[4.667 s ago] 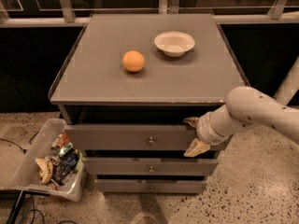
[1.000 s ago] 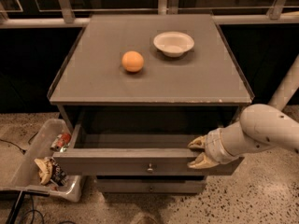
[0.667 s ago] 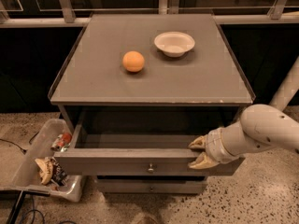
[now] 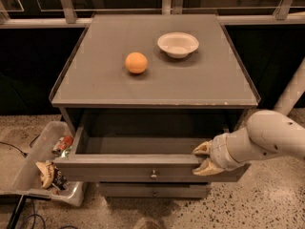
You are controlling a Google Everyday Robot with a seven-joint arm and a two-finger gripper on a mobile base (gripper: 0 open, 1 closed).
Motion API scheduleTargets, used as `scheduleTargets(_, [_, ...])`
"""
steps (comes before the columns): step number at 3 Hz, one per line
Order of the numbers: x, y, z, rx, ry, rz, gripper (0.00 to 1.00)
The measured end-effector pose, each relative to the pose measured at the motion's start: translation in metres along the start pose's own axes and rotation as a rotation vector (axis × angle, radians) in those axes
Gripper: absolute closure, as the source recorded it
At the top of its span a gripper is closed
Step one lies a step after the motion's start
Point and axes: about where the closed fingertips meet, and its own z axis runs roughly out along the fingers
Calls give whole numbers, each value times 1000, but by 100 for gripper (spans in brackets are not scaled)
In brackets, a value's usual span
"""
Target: Open top drawer
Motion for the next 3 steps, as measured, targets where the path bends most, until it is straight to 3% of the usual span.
scheduleTargets(2, [0, 0, 0, 0, 0, 0, 35])
scheduleTargets(3, [0, 0, 0, 0, 0, 0, 38])
